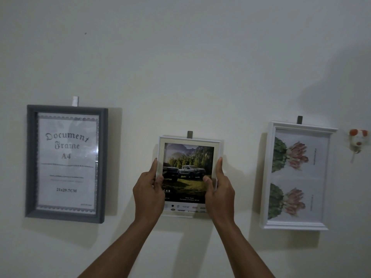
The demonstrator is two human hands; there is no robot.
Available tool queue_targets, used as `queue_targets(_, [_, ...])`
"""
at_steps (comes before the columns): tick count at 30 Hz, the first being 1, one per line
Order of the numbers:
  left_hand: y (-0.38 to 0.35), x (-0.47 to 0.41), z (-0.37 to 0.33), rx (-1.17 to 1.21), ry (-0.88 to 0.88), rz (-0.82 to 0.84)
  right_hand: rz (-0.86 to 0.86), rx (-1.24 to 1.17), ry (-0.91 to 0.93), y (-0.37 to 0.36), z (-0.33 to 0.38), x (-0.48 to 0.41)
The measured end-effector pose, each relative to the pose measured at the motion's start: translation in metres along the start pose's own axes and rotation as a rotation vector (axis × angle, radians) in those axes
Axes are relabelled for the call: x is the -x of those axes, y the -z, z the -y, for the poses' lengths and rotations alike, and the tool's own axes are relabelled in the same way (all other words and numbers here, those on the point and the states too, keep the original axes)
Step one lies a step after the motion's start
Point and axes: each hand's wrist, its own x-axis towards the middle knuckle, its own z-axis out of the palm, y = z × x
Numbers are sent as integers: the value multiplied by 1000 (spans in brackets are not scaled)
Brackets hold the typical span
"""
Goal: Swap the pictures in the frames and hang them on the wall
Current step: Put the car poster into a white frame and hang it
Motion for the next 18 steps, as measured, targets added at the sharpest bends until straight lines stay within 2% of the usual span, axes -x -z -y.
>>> queue_targets(7, [4, 10, 2, 43, 90, 51, 42, -121, -86, -2, -6, 8])
queue_targets(12, [6, 5, -3, 293, 242, 167, 58, -362, -188, 4, 1, 8])
queue_targets(18, [10, 2, -7, 386, 333, 189, 5, -450, -200, 7, 6, 9])
